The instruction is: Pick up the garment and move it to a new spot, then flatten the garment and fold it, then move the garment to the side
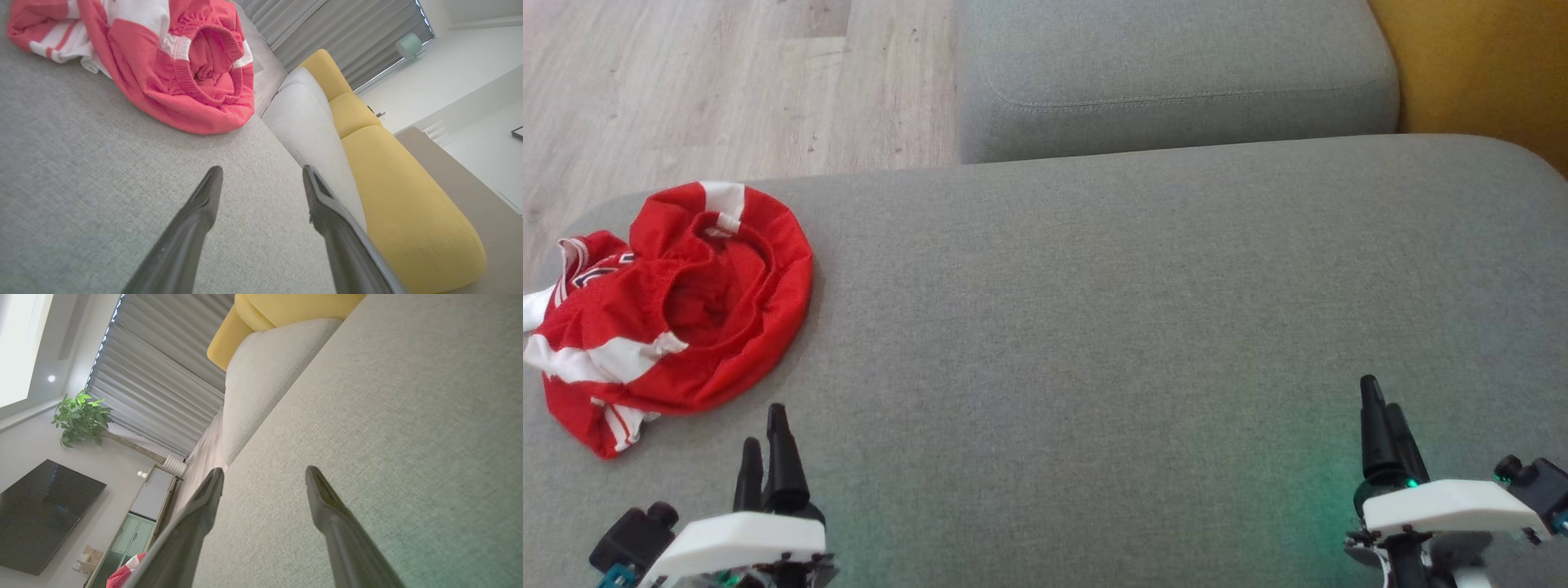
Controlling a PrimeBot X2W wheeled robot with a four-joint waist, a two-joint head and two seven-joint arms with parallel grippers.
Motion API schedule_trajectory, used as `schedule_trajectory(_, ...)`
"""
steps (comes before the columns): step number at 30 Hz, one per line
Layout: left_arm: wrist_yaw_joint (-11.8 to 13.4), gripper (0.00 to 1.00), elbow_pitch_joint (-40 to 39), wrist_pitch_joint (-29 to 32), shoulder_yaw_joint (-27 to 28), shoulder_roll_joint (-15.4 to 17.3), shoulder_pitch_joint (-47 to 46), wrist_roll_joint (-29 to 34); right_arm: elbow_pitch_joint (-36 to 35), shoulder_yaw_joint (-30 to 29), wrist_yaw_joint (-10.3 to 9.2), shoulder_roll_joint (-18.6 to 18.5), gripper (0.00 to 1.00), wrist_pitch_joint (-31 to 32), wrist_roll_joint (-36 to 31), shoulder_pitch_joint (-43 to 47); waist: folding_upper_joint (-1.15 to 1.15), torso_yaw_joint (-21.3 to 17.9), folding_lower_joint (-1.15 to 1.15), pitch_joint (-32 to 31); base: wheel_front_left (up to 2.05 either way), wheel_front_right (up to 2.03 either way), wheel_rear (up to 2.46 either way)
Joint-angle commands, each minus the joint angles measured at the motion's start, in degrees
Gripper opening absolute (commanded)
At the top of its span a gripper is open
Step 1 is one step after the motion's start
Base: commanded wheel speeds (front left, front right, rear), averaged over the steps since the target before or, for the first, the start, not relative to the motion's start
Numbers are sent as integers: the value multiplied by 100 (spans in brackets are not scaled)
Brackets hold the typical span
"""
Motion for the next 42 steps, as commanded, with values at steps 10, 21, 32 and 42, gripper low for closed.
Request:
schedule_trajectory(10,140,100,-360,-237,-96,50,-151,840,-327,262,17,-41,100,-239,-832,-280,0,38,0,-37,0,0,0)
schedule_trajectory(21,234,100,-509,-424,-235,54,-110,1635,-356,432,19,-46,100,-425,-1625,-268,0,75,0,-102,0,0,0)
schedule_trajectory(32,319,100,-622,-611,-320,59,-46,2478,-334,529,21,-51,100,-611,-2403,-228,0,72,0,-180,0,0,0)
schedule_trajectory(42,331,100,-627,-764,-425,62,18,3159,-266,587,22,-55,100,-763,-3019,-176,0,90,0,-272,0,0,0)
